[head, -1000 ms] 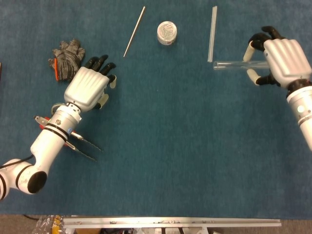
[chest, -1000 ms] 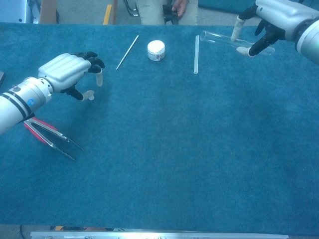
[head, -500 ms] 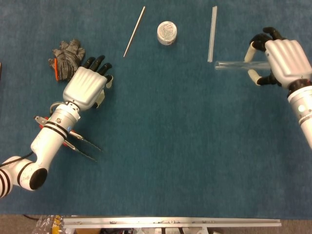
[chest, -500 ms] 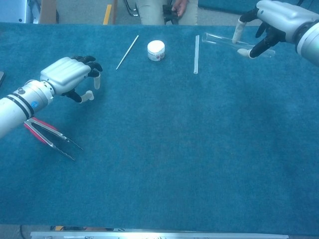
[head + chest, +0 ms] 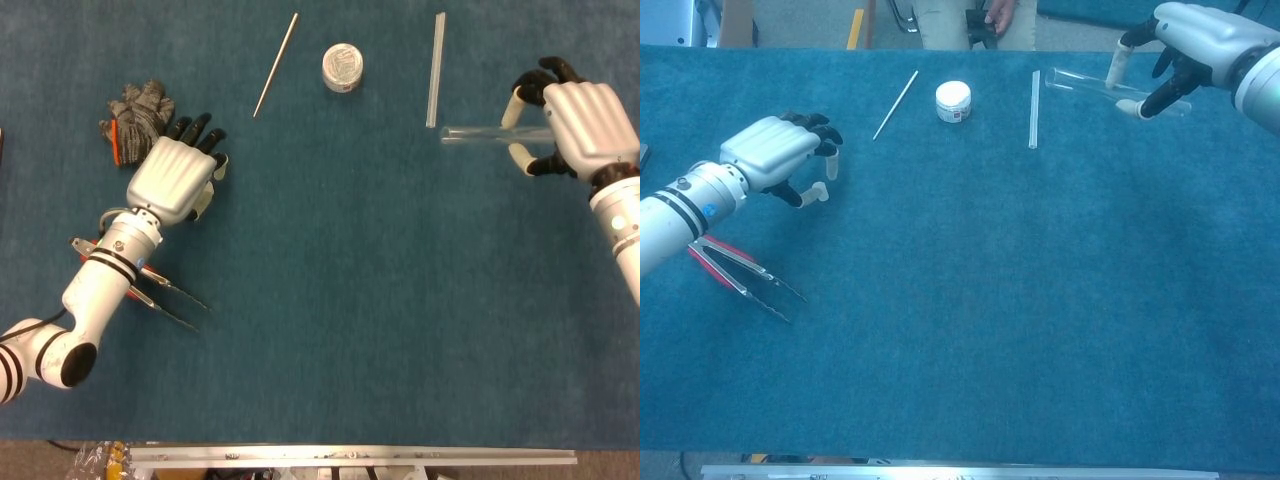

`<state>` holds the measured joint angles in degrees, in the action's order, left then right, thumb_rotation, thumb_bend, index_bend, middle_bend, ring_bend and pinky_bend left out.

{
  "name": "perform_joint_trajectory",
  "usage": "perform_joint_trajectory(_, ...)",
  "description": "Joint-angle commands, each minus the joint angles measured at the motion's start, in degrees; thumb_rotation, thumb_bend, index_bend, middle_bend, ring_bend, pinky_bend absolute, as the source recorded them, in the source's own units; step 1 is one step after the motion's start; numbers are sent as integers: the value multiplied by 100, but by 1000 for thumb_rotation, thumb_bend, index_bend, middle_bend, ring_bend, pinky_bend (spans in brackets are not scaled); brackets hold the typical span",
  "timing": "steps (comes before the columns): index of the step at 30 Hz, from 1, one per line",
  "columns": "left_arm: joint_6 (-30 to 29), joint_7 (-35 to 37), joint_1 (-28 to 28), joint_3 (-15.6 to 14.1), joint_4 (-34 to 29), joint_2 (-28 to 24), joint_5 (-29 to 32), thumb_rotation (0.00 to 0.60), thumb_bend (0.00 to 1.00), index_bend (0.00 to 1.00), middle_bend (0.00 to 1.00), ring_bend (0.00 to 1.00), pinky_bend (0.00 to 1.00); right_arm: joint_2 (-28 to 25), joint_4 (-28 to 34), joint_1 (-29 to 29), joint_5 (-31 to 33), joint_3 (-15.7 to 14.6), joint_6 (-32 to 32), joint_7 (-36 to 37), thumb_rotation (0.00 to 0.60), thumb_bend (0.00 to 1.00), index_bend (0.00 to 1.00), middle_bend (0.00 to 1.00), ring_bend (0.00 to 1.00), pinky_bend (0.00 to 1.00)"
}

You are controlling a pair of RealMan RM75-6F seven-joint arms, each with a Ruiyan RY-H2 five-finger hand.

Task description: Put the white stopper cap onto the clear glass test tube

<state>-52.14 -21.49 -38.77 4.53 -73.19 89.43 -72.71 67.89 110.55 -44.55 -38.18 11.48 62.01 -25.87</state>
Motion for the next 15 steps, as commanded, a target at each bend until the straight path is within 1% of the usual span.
perform_joint_trajectory(1,0,33,8,-23,47,-1,-7,600,364,420,157,24,86,3,-4,-5,4,-3,2,-3,600,337,598,301,108,323)
perform_joint_trajectory(15,-1,149,26,-68,156,29,-19,600,364,420,156,24,86,70,-19,-49,56,-23,38,-64,600,337,598,301,108,323)
